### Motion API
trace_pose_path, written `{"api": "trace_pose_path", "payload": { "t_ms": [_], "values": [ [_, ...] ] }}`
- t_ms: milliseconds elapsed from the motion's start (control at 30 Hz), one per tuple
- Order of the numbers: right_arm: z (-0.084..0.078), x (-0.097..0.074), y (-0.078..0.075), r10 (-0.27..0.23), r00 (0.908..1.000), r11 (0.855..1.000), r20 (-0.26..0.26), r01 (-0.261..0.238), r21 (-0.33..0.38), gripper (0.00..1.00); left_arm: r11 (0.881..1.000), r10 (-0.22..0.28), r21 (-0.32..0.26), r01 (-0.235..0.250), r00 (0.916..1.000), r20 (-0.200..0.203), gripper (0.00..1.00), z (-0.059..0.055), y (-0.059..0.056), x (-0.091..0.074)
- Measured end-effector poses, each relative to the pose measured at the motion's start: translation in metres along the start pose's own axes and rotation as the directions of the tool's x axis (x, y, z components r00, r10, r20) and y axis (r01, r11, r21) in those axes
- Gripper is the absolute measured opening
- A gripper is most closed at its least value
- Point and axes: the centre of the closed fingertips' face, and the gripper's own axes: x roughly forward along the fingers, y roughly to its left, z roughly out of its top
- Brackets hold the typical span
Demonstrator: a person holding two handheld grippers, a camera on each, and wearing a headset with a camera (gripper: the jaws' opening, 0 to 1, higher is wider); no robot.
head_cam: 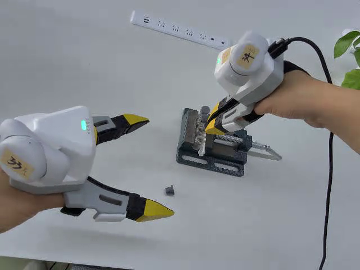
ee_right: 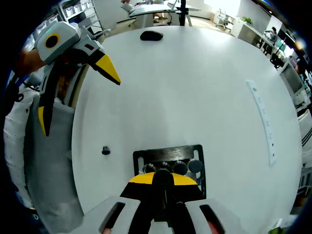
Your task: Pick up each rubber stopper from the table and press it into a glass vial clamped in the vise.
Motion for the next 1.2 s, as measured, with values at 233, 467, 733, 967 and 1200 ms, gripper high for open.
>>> {"api": "trace_pose_path", "payload": {
  "t_ms": [233, 467, 733, 967, 1200],
  "values": [
    [0.0018, 0.0027, 0.0000, 0.005, 1.0000, 1.000, -0.007, -0.005, 0.004, 0.06, 1.000, -0.005, -0.007, 0.005, 0.9999, 0.011, 0.92, 0.0015, -0.0011, 0.0006],
    [0.0014, 0.0019, 0.0006, 0.001, 0.9998, 1.000, -0.017, -0.001, 0.014, 0.06, 1.000, -0.013, -0.016, 0.013, 0.9999, 0.011, 0.91, -0.0002, -0.0042, 0.0010],
    [0.0024, 0.0034, -0.0018, -0.001, 0.9993, 1.000, -0.037, 0.001, 0.015, 0.06, 1.000, -0.012, -0.022, 0.012, 0.9998, 0.015, 0.91, -0.0002, -0.0043, 0.0005],
    [0.0003, 0.0033, -0.0008, -0.009, 0.9980, 1.000, -0.063, 0.010, 0.013, 0.06, 1.000, -0.011, -0.028, 0.012, 0.9997, 0.023, 0.91, 0.0013, -0.0044, 0.0005],
    [0.0022, 0.0048, -0.0022, -0.016, 0.9943, 1.000, -0.106, 0.015, -0.002, 0.06, 0.999, -0.007, -0.038, 0.009, 0.9995, 0.032, 0.90, 0.0023, -0.0034, -0.0005]
  ]
}}
